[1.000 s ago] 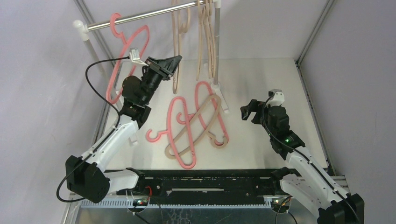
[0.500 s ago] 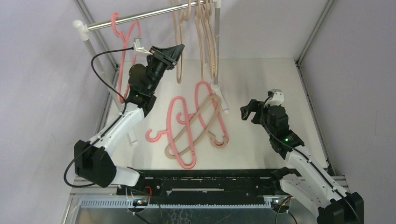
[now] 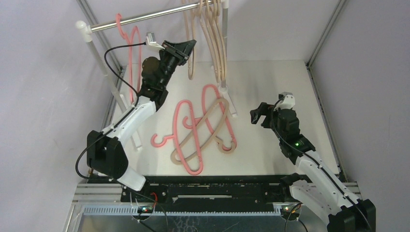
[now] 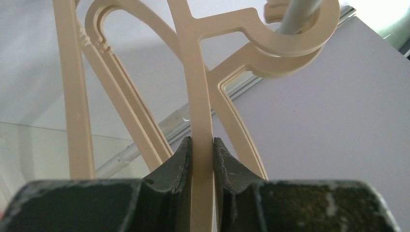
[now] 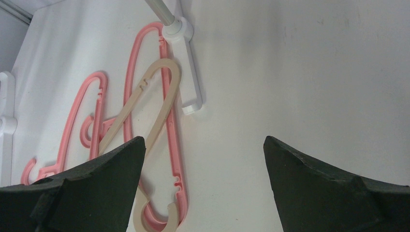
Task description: Organize the hangers
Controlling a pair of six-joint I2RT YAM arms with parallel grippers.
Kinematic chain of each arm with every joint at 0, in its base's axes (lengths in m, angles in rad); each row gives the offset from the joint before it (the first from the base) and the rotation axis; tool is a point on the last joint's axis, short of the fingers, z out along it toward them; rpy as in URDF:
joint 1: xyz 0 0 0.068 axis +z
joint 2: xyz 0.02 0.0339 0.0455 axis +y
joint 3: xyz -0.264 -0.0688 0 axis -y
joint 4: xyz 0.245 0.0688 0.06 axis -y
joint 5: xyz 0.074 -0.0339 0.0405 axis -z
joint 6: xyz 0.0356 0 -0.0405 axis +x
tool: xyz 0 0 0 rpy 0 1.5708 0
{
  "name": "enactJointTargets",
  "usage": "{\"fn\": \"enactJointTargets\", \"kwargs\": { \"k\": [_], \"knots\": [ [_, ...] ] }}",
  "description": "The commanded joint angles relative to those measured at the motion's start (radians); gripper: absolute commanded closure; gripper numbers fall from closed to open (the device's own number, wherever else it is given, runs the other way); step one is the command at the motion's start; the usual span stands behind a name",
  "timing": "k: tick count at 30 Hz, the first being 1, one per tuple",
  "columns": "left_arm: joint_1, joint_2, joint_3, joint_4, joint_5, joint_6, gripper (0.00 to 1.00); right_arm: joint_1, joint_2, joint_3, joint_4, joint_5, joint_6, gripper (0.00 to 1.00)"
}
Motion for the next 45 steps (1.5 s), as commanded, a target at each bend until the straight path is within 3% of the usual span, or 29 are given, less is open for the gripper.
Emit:
{"fn": "enactJointTargets", "kwargs": {
  "k": [1, 12, 16, 24, 27, 33, 39, 45],
  "knots": [
    [-0.018, 0.034, 0.09, -0.007, -0.001, 0.002, 1.0, -0.011, -0.01, 0.055, 0.013, 0.009, -0.012, 0.0],
    [-0.079, 0.14, 0.238, -0.148, 0.05, 0.08, 1.0, -0.024, -0.008, 0.049, 0.025, 0.0, -0.01, 0.0],
    [-0.079, 0.141, 0.234, -0.168, 0.046, 0.101, 0.87, -0.03, -0.007, 0.048, 0.025, -0.004, -0.008, 0.0],
    [-0.079, 0.055, 0.169, -0.182, 0.047, 0.207, 0.29, -0.031, 0.001, 0.047, 0.027, -0.008, -0.006, 0.0],
    [-0.08, 0.005, 0.123, -0.17, 0.064, 0.236, 0.02, -0.031, 0.0, 0.047, 0.025, -0.006, -0.006, 0.0],
    [-0.079, -0.142, -0.064, -0.157, 0.073, 0.306, 0.01, -0.03, -0.008, 0.047, 0.016, -0.004, -0.006, 0.0],
    [-0.111, -0.319, -0.365, -0.211, 0.031, 0.4, 0.01, -0.028, -0.007, 0.046, 0.015, -0.004, -0.005, 0.0],
    [-0.202, -0.424, -0.642, -0.311, -0.167, 0.458, 0.1, -0.021, 0.008, 0.044, 0.015, 0.002, -0.003, 0.0]
  ]
}}
